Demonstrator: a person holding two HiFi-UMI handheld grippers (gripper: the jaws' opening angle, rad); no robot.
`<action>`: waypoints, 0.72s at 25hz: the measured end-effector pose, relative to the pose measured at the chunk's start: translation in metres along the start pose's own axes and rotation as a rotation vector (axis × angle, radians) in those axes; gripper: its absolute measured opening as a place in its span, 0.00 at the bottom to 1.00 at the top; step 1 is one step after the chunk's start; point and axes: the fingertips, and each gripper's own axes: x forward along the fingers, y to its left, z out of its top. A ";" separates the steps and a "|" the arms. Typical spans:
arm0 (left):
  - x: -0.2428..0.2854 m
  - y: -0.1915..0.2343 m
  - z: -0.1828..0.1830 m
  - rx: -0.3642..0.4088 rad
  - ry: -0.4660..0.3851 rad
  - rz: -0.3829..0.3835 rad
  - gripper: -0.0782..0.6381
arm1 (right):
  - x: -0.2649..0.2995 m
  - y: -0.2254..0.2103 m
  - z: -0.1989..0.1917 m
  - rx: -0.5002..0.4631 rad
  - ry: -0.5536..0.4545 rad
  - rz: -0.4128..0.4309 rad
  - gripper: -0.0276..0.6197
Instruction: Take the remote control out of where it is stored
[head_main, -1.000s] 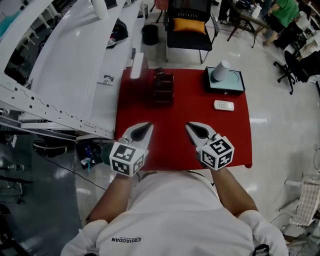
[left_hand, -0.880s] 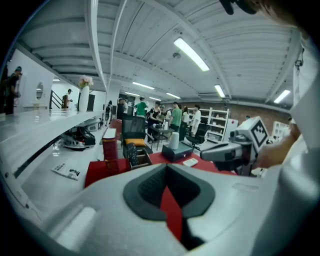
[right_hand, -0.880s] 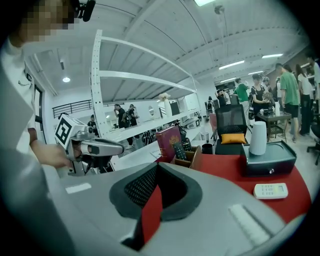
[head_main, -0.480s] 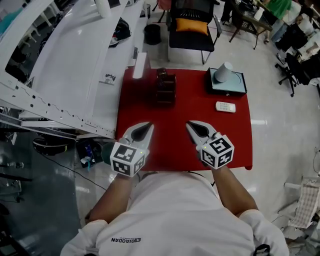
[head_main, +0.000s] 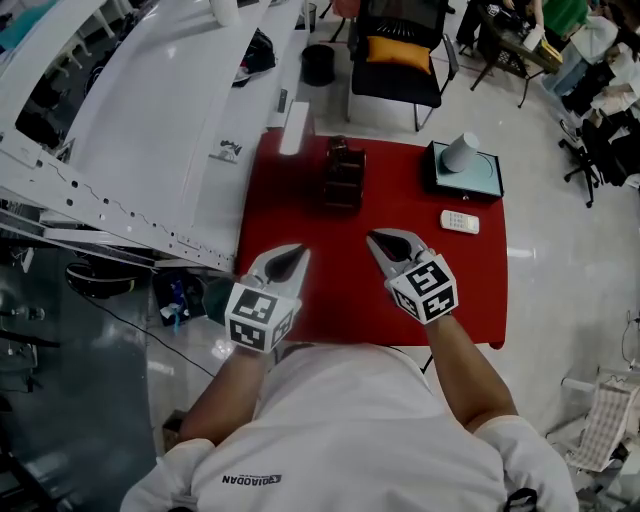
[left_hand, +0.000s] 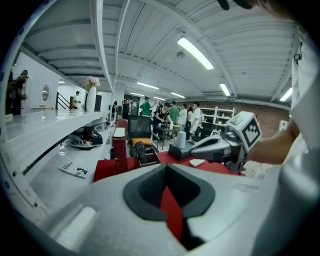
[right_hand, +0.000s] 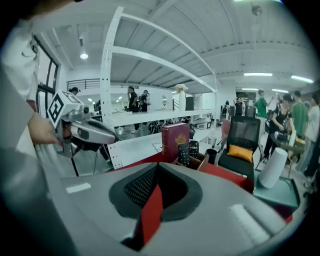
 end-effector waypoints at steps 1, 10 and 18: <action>-0.001 0.002 -0.001 -0.003 -0.001 0.005 0.11 | 0.007 -0.002 0.003 -0.048 0.012 -0.001 0.07; -0.005 0.015 -0.021 -0.046 0.057 0.021 0.11 | 0.078 -0.032 0.029 -0.408 0.100 -0.034 0.15; -0.012 0.026 -0.025 -0.073 0.051 0.048 0.11 | 0.150 -0.068 0.036 -0.506 0.216 -0.027 0.28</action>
